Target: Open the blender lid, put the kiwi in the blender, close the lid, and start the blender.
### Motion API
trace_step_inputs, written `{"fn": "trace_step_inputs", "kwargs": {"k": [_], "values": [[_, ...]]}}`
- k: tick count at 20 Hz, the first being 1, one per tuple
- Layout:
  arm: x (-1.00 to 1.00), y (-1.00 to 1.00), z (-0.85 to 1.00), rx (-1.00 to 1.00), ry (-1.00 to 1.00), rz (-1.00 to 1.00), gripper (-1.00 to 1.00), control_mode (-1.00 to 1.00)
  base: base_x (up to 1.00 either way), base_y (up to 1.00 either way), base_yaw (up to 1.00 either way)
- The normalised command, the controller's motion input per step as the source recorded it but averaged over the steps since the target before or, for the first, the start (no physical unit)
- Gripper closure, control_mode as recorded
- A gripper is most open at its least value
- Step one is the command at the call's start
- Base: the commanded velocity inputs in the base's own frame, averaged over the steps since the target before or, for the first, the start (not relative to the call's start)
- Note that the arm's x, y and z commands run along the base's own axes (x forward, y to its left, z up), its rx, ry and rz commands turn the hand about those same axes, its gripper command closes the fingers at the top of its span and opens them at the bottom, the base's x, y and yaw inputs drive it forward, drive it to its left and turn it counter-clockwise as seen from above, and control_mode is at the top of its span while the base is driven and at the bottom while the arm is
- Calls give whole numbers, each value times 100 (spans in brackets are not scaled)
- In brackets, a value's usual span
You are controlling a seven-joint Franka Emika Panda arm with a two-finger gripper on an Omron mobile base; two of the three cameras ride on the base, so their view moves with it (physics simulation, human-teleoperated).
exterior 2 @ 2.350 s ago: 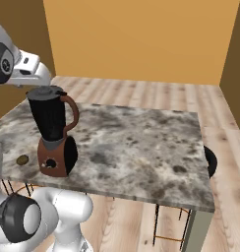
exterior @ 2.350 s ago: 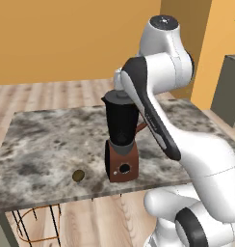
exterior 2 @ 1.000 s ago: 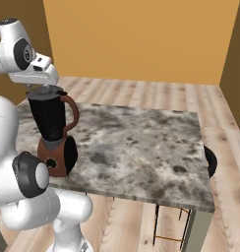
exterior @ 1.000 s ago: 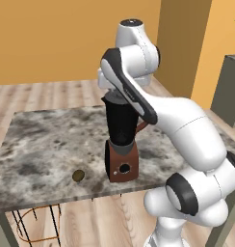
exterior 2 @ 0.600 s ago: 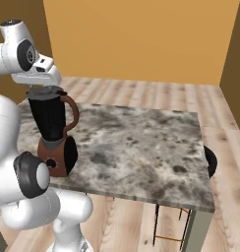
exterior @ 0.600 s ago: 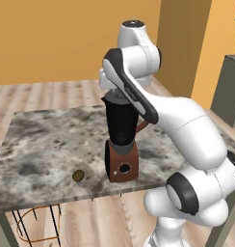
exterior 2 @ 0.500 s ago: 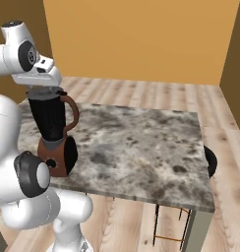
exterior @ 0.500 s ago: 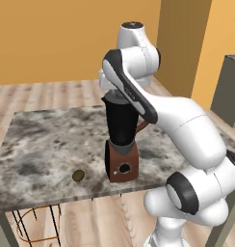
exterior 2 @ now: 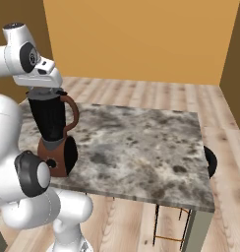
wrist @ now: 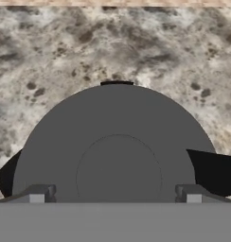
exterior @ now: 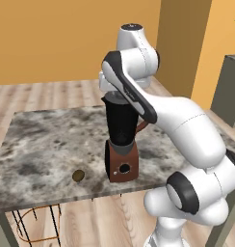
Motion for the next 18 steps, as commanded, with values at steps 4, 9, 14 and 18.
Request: {"fn": "trace_step_inputs", "kwargs": {"k": [4, 9, 14, 18], "values": [[1, 2, -44, 0, 4, 0, 100, -100, 0, 0, 0], [0, 6, -38, 0, 3, 0, 100, -100, 0, 0, 0], [0, 9, -22, 0, 0, 0, 100, -100, 0, 0, 0], [0, 3, -5, 0, 0, 0, 100, -100, 0, 0, 0]]}}
